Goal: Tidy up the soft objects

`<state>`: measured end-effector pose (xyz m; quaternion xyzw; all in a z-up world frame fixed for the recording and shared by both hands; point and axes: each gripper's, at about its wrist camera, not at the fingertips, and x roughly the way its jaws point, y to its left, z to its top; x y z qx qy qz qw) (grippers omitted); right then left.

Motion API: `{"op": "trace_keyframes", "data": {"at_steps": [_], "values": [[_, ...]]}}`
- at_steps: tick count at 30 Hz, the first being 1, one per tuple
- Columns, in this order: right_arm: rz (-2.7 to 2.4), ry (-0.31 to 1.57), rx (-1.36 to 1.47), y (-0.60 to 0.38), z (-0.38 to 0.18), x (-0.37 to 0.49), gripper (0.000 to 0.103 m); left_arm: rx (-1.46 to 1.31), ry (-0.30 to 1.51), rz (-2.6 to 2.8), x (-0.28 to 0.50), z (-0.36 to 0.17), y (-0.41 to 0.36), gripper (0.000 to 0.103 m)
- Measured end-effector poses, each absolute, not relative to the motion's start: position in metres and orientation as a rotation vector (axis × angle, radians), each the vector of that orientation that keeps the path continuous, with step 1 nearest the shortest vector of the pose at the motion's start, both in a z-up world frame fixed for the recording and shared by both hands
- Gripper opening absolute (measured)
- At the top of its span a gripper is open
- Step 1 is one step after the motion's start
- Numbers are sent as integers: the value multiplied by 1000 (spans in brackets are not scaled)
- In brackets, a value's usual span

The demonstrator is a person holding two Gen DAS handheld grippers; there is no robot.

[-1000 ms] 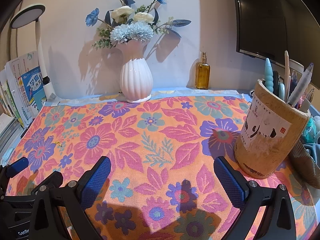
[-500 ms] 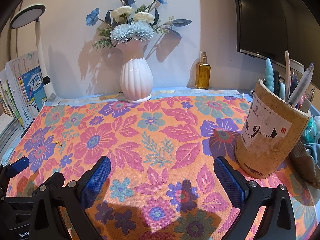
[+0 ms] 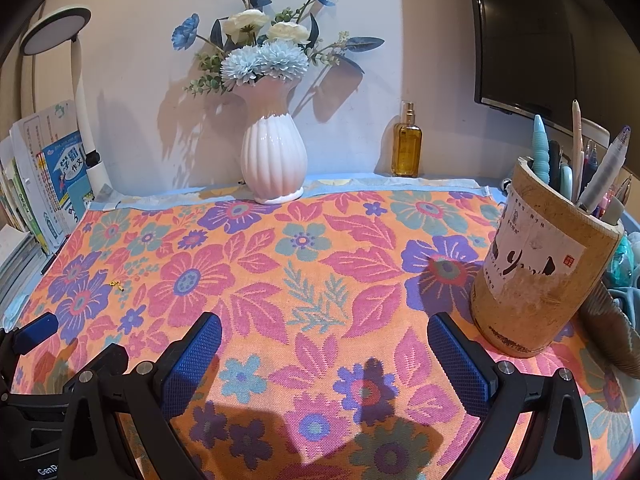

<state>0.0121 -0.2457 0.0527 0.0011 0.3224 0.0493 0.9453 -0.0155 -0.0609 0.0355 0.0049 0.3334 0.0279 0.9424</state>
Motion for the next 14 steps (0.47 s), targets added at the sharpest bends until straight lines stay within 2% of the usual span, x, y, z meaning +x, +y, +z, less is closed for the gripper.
{"op": "trace_keyframes", "data": {"at_steps": [14], "values": [[100, 657, 3, -246, 52, 13, 103, -3, 644, 71, -20, 38, -57, 102]]}}
